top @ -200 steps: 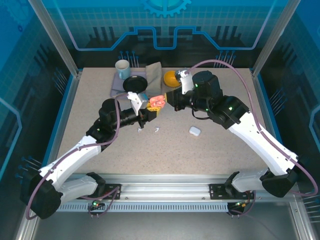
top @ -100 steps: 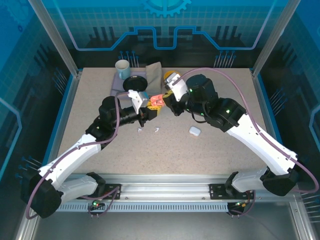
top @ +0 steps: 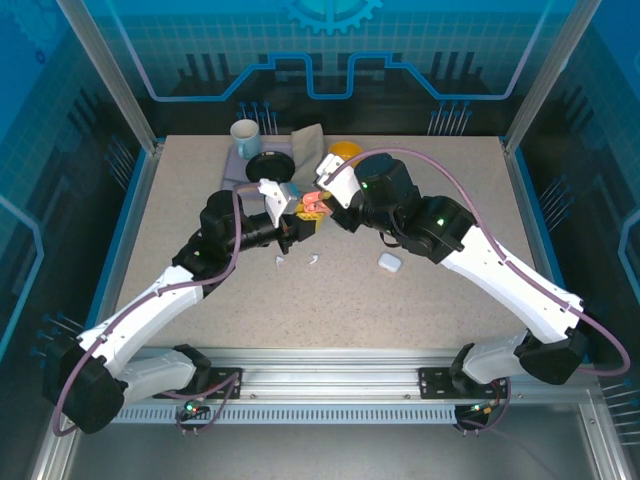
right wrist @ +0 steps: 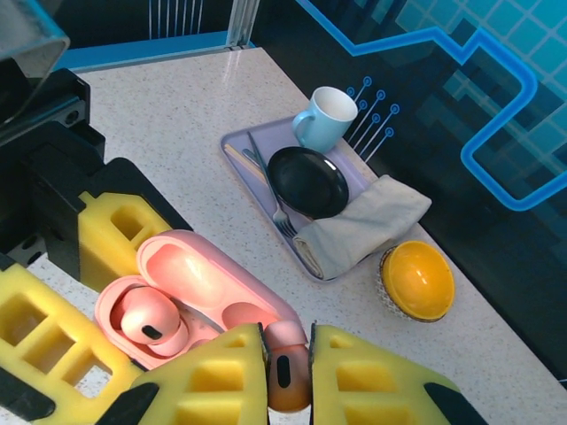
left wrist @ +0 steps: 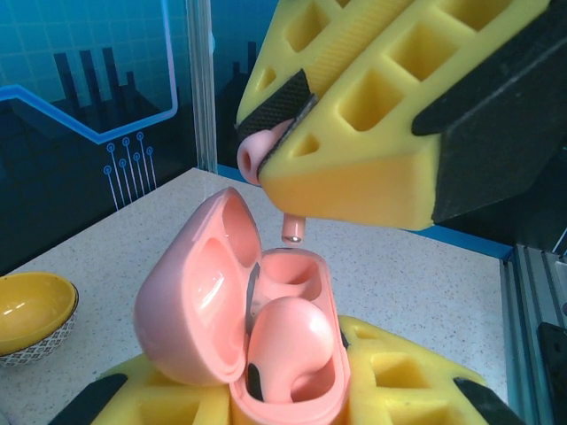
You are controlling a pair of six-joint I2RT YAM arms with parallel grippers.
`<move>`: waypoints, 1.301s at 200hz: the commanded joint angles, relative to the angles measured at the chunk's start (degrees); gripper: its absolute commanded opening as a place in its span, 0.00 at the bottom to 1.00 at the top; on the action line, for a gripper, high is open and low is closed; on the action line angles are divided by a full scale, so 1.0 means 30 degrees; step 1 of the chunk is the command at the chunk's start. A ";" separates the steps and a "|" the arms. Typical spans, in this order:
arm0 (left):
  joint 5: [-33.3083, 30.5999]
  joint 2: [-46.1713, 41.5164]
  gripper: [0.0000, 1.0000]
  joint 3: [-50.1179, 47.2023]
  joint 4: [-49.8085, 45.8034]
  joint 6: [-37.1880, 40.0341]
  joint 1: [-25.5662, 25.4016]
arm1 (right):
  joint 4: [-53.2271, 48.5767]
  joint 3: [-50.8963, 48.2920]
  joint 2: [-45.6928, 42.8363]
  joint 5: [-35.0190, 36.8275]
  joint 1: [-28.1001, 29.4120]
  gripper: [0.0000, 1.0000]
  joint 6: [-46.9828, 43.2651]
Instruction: Insert the wireless bluetooth earbuds into the charging case
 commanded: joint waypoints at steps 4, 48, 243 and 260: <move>0.0520 0.0014 0.00 0.0764 -0.0031 0.0592 0.0092 | -0.0234 0.0089 -0.0003 0.0591 0.0181 0.01 -0.0586; 0.0491 0.0036 0.00 0.0824 -0.0062 0.0635 0.0096 | -0.0378 -0.0232 -0.0013 0.0335 0.0171 0.01 -0.0603; 0.0749 0.0195 0.00 0.1014 -0.0239 0.0751 0.0102 | -0.2164 0.1148 0.1256 -0.0505 0.0883 0.01 -0.2715; 0.0757 0.0219 0.00 0.0964 -0.0237 0.0688 0.0110 | -0.2165 0.1313 0.1328 -0.0366 0.0884 0.09 -0.2735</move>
